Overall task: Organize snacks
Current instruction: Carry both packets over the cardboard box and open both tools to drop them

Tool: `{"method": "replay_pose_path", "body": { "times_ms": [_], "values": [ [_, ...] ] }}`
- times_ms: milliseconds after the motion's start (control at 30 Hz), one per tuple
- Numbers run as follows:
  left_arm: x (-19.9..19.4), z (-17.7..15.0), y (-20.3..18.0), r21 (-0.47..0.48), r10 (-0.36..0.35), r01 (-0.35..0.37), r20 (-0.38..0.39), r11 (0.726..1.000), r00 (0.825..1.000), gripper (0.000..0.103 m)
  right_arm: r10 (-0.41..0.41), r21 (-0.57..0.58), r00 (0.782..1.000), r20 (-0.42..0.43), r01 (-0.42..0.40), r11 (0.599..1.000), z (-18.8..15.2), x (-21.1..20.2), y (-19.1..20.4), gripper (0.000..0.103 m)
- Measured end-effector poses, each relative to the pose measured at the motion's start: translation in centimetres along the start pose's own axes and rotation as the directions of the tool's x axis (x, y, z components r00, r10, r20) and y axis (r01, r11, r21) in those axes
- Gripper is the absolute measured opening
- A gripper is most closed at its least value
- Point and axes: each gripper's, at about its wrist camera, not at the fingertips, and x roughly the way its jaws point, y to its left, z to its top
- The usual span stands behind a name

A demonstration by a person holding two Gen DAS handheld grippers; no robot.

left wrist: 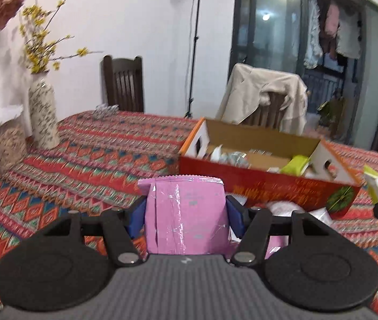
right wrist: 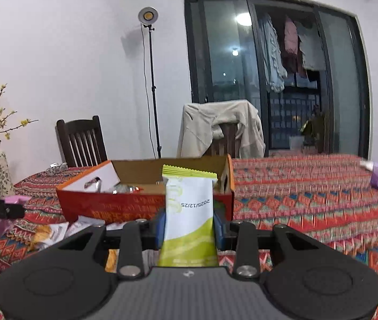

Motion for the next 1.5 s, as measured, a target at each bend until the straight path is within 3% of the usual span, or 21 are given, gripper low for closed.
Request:
{"method": "replay_pose_path", "body": {
  "times_ms": [400, 700, 867, 1067, 1167, 1500],
  "values": [
    [1.9, 5.4, -3.2, 0.003, -0.125, 0.126, 0.069, 0.992, 0.99, 0.063, 0.003, -0.011, 0.997, 0.082, -0.002, 1.0, 6.4, 2.1, 2.0, 0.034],
    [4.8, 9.4, -6.0, 0.013, -0.152, 0.152, 0.133, 0.988, 0.979, 0.063, -0.008, -0.003, 0.992, 0.127, 0.008, 1.0, 10.6, 6.3, 2.3, 0.034],
    [7.5, 11.5, -6.8, -0.037, -0.174, 0.182, 0.155, 0.983, 0.972, 0.063, -0.025, -0.007, 0.991, 0.134, 0.026, 1.0, 11.5, 9.9, 1.9, 0.034],
    [11.7, 10.6, -7.0, -0.046, -0.115, 0.127, 0.197, 0.991, 0.974, 0.063, -0.063, 0.042, 0.99, 0.127, 0.058, 0.997, 10.4, 14.0, 0.5, 0.034],
    [13.7, 9.7, -7.6, 0.008, -0.053, 0.053, 0.155, 0.999, 0.987, 0.063, -0.059, 0.026, 0.994, 0.094, 0.057, 0.998, 9.1, 15.2, 0.2, 0.034],
    [16.7, 7.7, -7.3, 0.038, -0.003, 0.0, 0.083, 0.999, 0.997, 0.063, -0.041, 0.008, 0.999, 0.02, 0.04, 0.999, 7.2, 17.3, 0.5, 0.034]
  ]
}}
